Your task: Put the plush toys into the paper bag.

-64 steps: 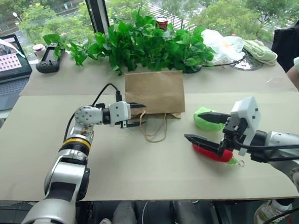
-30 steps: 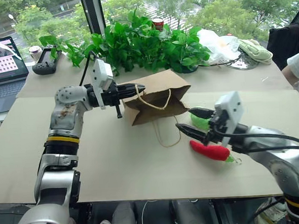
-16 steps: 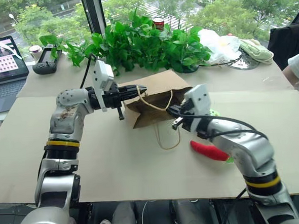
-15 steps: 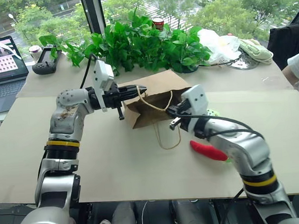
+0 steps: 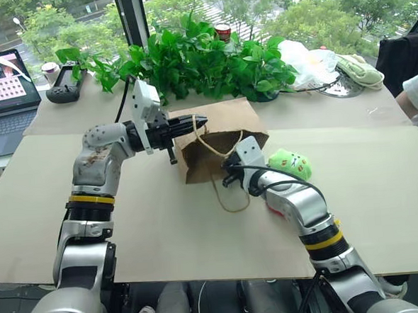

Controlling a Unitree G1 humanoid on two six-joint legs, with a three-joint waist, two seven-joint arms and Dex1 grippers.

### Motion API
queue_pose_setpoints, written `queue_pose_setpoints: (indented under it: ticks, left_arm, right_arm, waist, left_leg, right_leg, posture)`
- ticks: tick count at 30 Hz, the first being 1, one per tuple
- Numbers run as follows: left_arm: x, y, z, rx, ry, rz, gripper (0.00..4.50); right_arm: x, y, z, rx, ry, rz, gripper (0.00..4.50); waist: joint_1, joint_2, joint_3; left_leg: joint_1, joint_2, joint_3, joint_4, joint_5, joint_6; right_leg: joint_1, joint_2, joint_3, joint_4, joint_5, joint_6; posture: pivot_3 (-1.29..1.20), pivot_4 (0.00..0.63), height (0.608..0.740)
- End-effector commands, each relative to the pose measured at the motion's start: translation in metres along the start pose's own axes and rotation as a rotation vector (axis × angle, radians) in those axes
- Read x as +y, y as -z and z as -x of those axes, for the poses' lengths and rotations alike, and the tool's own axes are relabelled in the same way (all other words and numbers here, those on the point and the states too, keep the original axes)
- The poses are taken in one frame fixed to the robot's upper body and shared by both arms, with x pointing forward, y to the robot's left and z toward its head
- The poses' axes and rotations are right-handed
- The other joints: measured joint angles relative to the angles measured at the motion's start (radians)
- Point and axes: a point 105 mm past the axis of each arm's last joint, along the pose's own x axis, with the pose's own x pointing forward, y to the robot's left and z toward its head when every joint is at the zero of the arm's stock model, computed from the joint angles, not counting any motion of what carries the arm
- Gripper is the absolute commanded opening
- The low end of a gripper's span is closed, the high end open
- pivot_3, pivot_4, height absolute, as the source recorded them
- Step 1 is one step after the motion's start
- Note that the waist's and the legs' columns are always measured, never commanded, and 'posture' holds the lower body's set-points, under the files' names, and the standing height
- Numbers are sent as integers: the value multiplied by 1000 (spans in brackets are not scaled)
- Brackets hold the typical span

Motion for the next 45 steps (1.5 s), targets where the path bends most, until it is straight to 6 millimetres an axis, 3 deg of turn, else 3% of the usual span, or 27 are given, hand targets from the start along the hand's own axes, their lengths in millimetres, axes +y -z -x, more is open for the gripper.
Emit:
queue_pose_setpoints:
  ticks: [1,17,23,28,31,34,40,42,45]
  left_arm:
    - [3,-23,-2,-52,-8,-53,0]
    - [7,-29,-2,-71,-42,-39,0]
    - [4,-22,-2,-60,-38,-23,0]
    - [4,-23,-3,-67,-40,-15,0]
    - [7,-22,-3,-73,-52,1,0]
    - [7,-22,-3,-75,-56,7,0]
    - [9,-22,-2,-76,-65,12,0]
    - [9,-22,-1,-76,-67,14,0]
    - [9,-22,-1,-77,-68,16,0]
  right_arm:
    - [6,9,-2,46,-19,-7,92]
    - [7,18,-3,88,-25,15,92]
    - [-1,-34,20,-163,-30,-63,92]
    - [-6,-44,44,-209,-56,-93,92]
    - [-11,-51,64,-234,-63,-102,805]
    - [-21,-49,77,-227,-47,-102,1874]
    - [-76,-48,114,-163,115,-28,3878]
    - [-95,-39,121,-74,191,31,4460]
    - [-108,-18,122,60,230,87,4460]
  waist:
    - [-2,0,0]
    - [-3,1,-1]
    - [-1,1,-1]
    - [0,1,-1]
    - [0,1,-1]
    - [1,1,-1]
    - [2,1,0]
    - [2,1,0]
    - [1,1,0]
  left_leg:
    - [0,0,0,0,0,0]
    - [1,0,0,0,0,0]
    - [0,0,0,0,0,0]
    - [0,0,0,0,0,0]
    - [0,0,0,-1,0,0]
    - [0,0,0,-1,0,0]
    - [0,0,0,-1,0,0]
    - [0,0,0,-1,0,0]
    - [0,0,0,-1,0,0]
  right_leg:
    - [0,0,0,0,0,0]
    - [1,0,0,1,0,0]
    - [0,0,0,0,0,0]
    - [0,0,0,0,0,0]
    - [0,0,0,0,0,0]
    - [0,0,0,0,0,0]
    - [0,0,0,-1,0,0]
    - [0,0,0,-1,0,0]
    - [0,0,0,-2,0,0]
  posture:
    - [0,150,713]
    - [0,150,713]
    - [0,150,713]
    - [0,150,713]
    - [0,150,713]
    - [0,150,713]
    - [0,150,713]
    - [0,150,713]
    - [0,150,713]
